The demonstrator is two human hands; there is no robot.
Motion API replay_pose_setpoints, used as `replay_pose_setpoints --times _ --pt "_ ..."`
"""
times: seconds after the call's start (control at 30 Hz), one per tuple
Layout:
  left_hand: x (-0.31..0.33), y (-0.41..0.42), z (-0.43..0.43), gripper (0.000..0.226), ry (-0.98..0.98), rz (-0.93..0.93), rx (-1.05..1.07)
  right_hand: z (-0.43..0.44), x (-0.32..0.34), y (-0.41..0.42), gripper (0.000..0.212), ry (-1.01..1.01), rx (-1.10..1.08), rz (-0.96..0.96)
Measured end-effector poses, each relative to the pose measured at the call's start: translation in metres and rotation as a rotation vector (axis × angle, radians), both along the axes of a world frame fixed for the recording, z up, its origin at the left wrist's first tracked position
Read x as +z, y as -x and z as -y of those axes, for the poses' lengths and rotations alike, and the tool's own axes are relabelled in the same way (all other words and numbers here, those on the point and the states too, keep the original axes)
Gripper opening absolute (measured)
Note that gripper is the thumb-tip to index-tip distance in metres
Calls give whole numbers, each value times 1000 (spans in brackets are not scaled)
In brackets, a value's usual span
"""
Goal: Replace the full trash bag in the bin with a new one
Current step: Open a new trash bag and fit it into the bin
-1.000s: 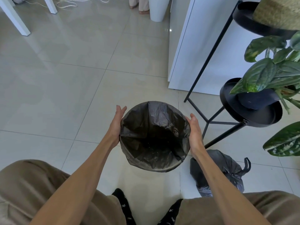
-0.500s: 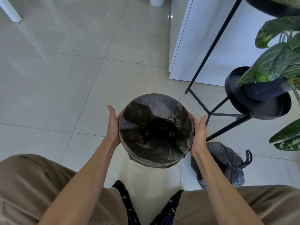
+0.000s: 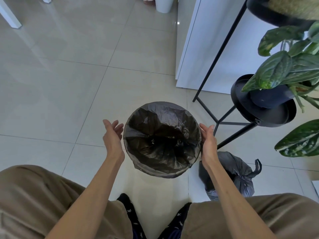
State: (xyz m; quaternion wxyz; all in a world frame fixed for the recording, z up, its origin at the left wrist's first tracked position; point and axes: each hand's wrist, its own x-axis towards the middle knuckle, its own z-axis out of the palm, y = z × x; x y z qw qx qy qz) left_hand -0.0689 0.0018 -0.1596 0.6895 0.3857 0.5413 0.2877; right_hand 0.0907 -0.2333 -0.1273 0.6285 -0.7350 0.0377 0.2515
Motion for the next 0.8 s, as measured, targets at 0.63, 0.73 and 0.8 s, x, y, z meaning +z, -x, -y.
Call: replay_pose_setpoints --times 0.63,0.73,0.8 --pt "9 -8 14 85 134 16 -157 1 -6 23 55 124 -38 60" --pt "20 -3 15 74 30 -61 -34 6 2 27 53 373 40 672" --pt "25 -2 21 68 -4 -61 -33 -8 9 24 44 431 275 936"
